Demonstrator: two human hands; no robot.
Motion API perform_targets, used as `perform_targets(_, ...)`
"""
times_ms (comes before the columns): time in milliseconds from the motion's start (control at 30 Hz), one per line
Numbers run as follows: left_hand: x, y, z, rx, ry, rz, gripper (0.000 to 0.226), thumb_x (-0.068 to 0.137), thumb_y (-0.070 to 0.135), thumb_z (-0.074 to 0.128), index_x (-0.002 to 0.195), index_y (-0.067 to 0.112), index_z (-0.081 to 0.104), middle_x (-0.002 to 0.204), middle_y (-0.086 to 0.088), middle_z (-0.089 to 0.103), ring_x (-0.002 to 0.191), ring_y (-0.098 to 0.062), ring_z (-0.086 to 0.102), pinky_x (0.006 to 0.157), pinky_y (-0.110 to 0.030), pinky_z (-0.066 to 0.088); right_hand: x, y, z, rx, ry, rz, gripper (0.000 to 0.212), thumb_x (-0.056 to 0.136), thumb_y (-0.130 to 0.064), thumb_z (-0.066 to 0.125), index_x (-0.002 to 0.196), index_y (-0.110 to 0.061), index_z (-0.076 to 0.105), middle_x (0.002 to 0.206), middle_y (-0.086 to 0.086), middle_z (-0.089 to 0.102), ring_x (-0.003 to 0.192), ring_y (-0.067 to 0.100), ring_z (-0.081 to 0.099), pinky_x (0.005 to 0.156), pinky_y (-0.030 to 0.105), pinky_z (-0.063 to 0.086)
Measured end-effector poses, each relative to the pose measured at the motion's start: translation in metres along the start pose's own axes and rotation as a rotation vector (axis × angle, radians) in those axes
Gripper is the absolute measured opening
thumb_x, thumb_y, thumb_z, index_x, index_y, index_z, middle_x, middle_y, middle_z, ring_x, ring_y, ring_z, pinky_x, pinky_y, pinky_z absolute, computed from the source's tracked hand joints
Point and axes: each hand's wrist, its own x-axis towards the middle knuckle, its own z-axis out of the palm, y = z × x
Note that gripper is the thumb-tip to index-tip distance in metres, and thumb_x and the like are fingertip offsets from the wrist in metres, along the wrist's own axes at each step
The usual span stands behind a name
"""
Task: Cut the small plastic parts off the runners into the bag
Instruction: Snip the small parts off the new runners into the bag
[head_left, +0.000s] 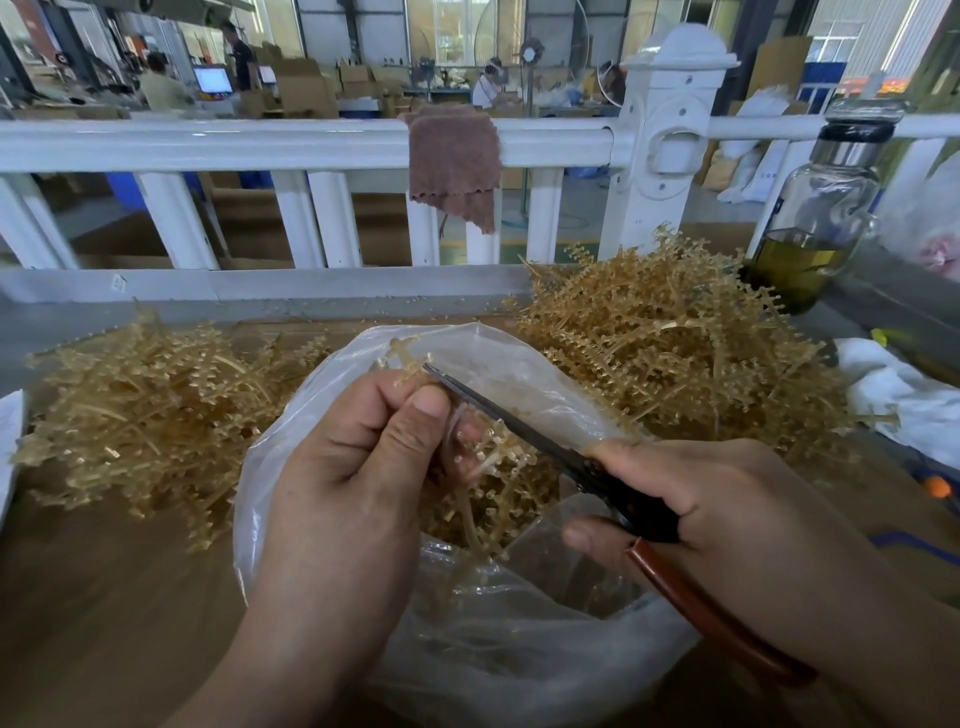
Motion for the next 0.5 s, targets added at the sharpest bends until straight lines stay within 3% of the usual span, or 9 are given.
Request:
perform_targets(333,0.0001,-0.0008,-0.0009,0.022,0.016,-0.033,0.021,0.091,0.039,0.062,0.078,0.026,0.073,0.074,0.001,0.073,0.07,-0.011,0.068,0.067,-0.026,0.06,-0.0011,0.0023,0.0006,-0.01,-0.003,0.002,0.04,0.085,-0.065,0.049,0.084,-0.027,0.063,0.062,-0.016,0.052,0.06,0.003,0.054,0.053,0.02,0.042)
perform_targets(500,0.0013,0.0046,-0.0001,-0.014,0.02,-0.033,0.011,0.084,0.026,0.074,0.077,0.02,0.068,0.072,-0.003,0.073,0.067,-0.011,0.071,0.063,-0.019,0.057,-0.0004,0.006,-0.0004,-0.028,-0.021,0.003,0.042,0.084,-0.066,0.048,0.088,-0.027,0.065,0.067,-0.015,0.055,0.063,0.006,0.056,0.052,0.026,0.045)
